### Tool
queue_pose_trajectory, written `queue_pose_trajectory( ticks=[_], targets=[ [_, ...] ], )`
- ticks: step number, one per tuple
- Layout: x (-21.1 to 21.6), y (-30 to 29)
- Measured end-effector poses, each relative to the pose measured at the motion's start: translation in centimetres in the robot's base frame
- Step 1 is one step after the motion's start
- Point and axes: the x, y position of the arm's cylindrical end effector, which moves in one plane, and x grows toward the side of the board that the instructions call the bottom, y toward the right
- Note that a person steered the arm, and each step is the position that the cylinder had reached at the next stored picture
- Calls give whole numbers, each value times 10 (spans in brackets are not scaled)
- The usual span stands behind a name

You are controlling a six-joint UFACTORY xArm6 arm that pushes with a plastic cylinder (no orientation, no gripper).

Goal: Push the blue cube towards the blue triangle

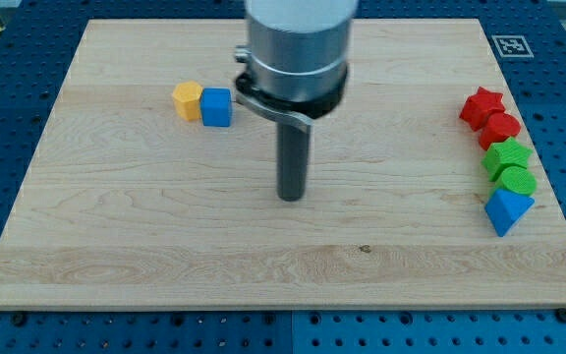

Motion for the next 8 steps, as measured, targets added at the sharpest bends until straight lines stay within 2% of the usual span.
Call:
queue_pose_trajectory(
  ticks=[1,2,3,4,5,6,8],
  targets=[
    [-30,-40],
    [-48,-54],
    [-54,-26],
    [-54,28],
    [-78,29],
    [-114,19],
    [-169,-61]
  ],
)
